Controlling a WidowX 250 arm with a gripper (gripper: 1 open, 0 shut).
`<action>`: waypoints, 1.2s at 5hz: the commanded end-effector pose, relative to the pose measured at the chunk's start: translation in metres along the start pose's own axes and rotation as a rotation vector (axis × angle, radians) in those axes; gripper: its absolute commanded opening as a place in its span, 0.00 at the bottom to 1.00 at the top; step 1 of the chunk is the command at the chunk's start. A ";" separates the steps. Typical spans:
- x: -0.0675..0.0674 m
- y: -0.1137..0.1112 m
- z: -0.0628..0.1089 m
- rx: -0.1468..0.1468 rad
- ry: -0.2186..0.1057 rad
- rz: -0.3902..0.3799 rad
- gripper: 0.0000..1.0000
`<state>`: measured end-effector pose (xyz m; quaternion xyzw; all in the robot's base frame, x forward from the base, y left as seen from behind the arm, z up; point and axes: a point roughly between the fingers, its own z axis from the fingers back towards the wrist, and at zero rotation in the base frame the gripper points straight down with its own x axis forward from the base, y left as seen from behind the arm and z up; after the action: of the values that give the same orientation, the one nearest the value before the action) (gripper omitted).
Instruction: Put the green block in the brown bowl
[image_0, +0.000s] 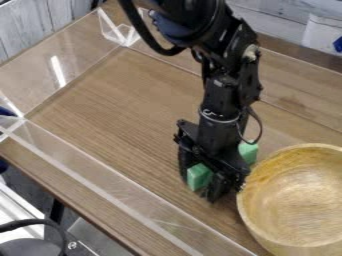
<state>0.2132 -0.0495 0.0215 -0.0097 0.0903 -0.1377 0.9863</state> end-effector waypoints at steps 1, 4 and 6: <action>0.009 -0.001 0.021 0.003 -0.071 -0.009 0.00; 0.009 -0.002 0.038 -0.005 -0.093 -0.009 0.00; 0.009 0.000 0.041 -0.011 -0.096 -0.011 0.00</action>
<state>0.2137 -0.0509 0.0400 -0.0185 0.0905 -0.1385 0.9860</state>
